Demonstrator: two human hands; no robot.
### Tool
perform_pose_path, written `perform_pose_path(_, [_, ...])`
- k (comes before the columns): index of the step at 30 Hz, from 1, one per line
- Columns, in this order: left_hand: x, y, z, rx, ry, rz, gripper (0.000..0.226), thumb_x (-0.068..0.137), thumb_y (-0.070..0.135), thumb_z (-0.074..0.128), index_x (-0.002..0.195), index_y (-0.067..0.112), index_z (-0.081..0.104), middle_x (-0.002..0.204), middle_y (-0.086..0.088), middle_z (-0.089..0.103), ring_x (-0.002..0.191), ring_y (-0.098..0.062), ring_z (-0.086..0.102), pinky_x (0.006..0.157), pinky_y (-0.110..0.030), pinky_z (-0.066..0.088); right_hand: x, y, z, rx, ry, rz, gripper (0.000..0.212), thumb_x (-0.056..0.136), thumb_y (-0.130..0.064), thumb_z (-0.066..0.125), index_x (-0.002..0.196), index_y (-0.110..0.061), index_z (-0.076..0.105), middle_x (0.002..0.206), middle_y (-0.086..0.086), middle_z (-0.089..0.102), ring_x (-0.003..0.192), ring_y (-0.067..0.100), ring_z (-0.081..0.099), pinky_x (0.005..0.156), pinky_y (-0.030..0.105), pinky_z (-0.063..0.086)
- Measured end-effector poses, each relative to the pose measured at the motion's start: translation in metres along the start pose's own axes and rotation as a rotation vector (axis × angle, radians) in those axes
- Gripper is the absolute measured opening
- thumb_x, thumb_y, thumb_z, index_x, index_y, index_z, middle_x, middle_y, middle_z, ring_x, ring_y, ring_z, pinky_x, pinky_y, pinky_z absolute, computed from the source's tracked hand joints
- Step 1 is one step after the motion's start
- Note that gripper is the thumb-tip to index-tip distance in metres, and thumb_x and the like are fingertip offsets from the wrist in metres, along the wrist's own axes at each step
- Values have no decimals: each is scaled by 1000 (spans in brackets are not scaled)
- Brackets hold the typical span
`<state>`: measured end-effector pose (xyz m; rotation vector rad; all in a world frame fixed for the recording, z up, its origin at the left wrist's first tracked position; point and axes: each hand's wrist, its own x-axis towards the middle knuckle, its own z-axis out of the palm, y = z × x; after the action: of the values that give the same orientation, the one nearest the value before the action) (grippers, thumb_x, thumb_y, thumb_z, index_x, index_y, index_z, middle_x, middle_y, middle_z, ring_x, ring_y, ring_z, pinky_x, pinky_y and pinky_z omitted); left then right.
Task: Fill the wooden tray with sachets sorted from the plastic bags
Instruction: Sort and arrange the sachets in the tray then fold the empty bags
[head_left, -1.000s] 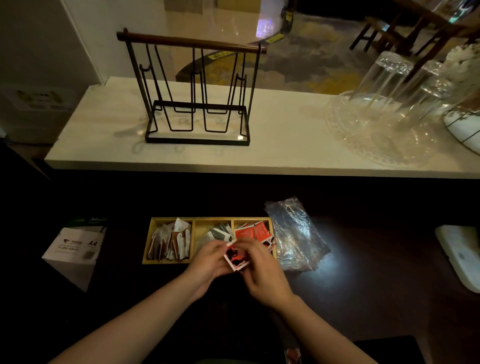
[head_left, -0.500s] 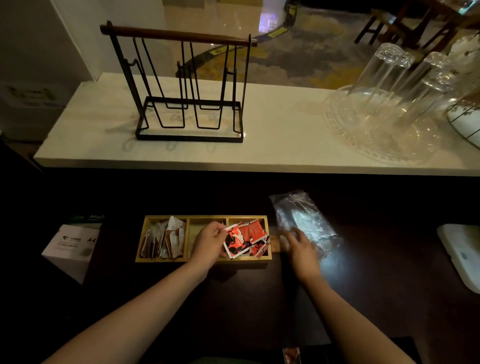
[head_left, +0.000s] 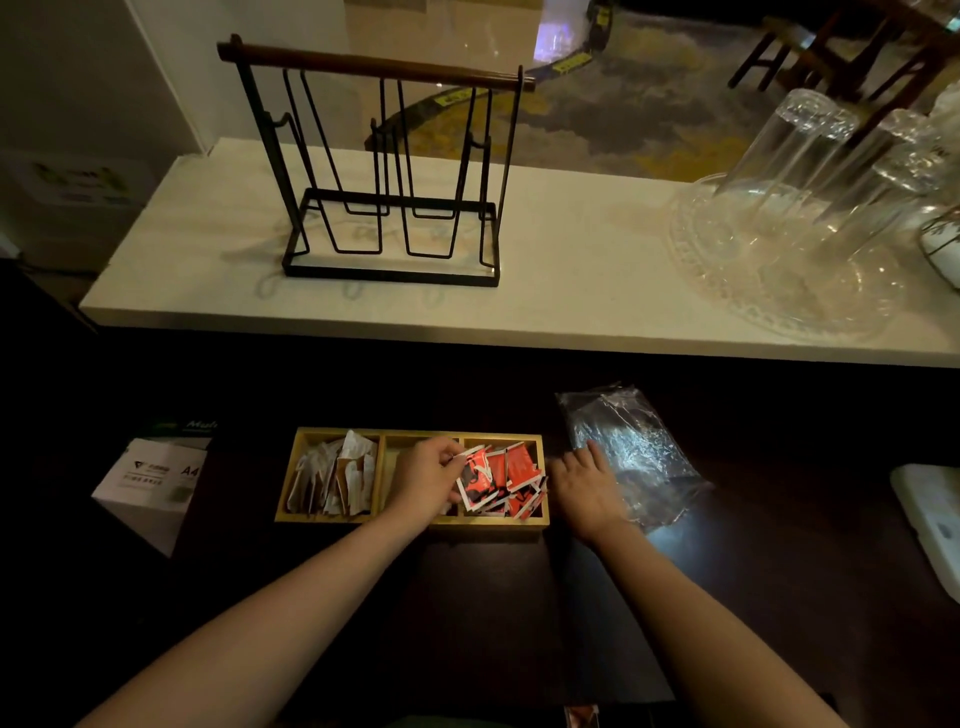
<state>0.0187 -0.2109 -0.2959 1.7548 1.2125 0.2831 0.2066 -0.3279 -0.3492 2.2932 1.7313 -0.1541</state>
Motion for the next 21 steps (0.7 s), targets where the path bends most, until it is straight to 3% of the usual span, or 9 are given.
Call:
perform_pose_path(4, [15, 10, 11, 82, -3, 50, 3, 90, 18, 58, 90, 21, 57, 82, 5, 59, 69, -11, 62, 52, -18, 44, 13, 6, -1, 45, -137, 38, 43, 89, -42, 53, 121, -13, 54, 121, 8, 62, 127, 29, 43, 119, 43, 7])
perform_pose_path(8, [16, 11, 25, 233, 33, 138, 28, 88, 14, 59, 114, 20, 53, 115, 3, 52, 96, -12, 59, 68, -18, 48, 17, 13, 0, 71, -170, 47, 52, 86, -51, 53, 121, -13, 54, 125, 10, 59, 131, 31, 39, 120, 46, 7])
perform_pose_path(11, [7, 2, 22, 471, 41, 312, 32, 90, 15, 54, 121, 21, 51, 126, 5, 43, 103, -11, 55, 73, -25, 54, 15, 11, -1, 246, -66, 88, 36, 84, -40, 62, 109, -14, 56, 114, 9, 66, 123, 29, 48, 115, 40, 22])
perform_pose_path(13, [0, -12, 19, 657, -61, 480, 35, 90, 15, 50, 125, 20, 51, 130, 4, 48, 115, -14, 48, 85, -30, 52, 13, 11, -5, 503, 77, 184, 24, 82, -29, 68, 101, -16, 59, 101, 7, 69, 104, 26, 60, 93, 35, 44])
perform_pose_path(14, [-2, -19, 18, 704, -110, 541, 38, 90, 13, 49, 128, 20, 50, 132, 3, 50, 120, -15, 46, 91, -32, 49, 13, 12, -10, 635, 141, 243, 20, 81, -24, 71, 97, -15, 62, 95, 6, 70, 93, 22, 63, 79, 31, 48])
perform_pose_path(17, [-10, -34, 11, 757, -120, 613, 42, 88, 15, 51, 130, 21, 52, 134, 3, 55, 125, -15, 46, 102, -33, 42, 17, 9, -33, 848, 322, 363, 11, 81, -23, 72, 89, -16, 70, 81, 0, 72, 71, 12, 62, 60, 24, 41])
perform_pose_path(21, [-15, -44, -11, 812, 5, 644, 36, 79, 24, 63, 114, 29, 62, 126, 8, 62, 121, -13, 52, 103, -38, 44, 32, -21, -69, 1174, 343, 376, 7, 82, -24, 72, 87, -21, 70, 75, -10, 67, 71, 7, 62, 63, 22, 47])
